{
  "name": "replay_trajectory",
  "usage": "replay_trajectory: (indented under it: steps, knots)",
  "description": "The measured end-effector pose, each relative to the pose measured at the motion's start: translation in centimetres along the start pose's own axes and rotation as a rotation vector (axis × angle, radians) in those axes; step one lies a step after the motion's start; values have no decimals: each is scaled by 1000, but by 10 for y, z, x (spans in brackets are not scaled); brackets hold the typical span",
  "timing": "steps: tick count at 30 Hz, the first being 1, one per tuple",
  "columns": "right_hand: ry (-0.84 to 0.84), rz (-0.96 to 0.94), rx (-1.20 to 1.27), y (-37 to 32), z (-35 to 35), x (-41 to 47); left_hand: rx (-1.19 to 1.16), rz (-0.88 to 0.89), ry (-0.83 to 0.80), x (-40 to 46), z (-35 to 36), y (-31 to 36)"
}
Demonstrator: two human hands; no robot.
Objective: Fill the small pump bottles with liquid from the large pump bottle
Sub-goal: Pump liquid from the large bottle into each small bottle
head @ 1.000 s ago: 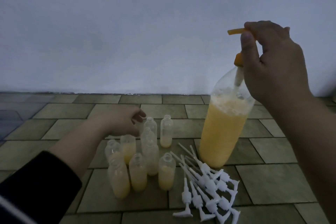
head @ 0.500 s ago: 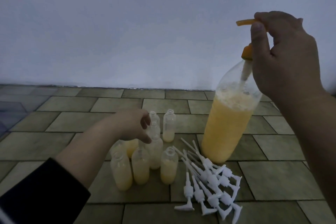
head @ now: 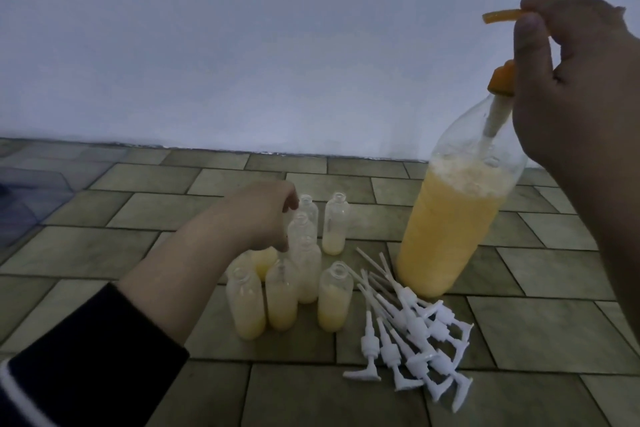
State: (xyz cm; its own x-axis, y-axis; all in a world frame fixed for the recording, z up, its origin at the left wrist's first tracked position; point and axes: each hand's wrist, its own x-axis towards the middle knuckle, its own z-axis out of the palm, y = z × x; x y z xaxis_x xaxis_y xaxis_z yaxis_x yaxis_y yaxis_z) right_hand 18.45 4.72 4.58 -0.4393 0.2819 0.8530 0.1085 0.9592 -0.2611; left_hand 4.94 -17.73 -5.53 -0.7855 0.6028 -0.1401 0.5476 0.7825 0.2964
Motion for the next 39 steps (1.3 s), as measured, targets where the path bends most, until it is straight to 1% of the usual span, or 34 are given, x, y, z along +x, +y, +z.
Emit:
replay_trajectory:
  steps: [2, 4, 6, 8, 12, 17, 19, 22, 29, 33, 36, 39]
  knots:
    - [-1, 6, 18, 2, 3, 0, 63, 66, 63, -7, -3, 3]
    - [2, 8, 40, 5, 5, 2, 169, 176, 89, -12, -7, 8]
    - [0, 11, 70, 8, 7, 2, 260, 278, 34, -14, -7, 13]
    - [5, 13, 95, 11, 8, 3, 340, 328, -46, -12, -6, 17]
    - [-6, 17, 124, 16, 14, 5, 442, 343, -173, -1, -7, 22]
    - [5, 5, 131, 20, 14, 7, 516, 338, -252, 7, -6, 38]
    - [9, 4, 137, 19, 14, 8, 569, 341, -263, 8, -4, 44]
    - [14, 10, 144, 17, 13, 6, 611, 355, -238, 9, -2, 49]
    - [-7, 19, 119, 9, 6, 4, 565, 341, -246, 16, 8, 44]
    - [-7, 20, 100, 5, 3, 3, 507, 383, -155, 21, 0, 40]
    - [-7, 29, 84, 2, 2, 3, 388, 382, -127, 20, -20, 39]
    - [-16, 24, 32, -1, -2, 2, 190, 381, -75, 16, -46, 36]
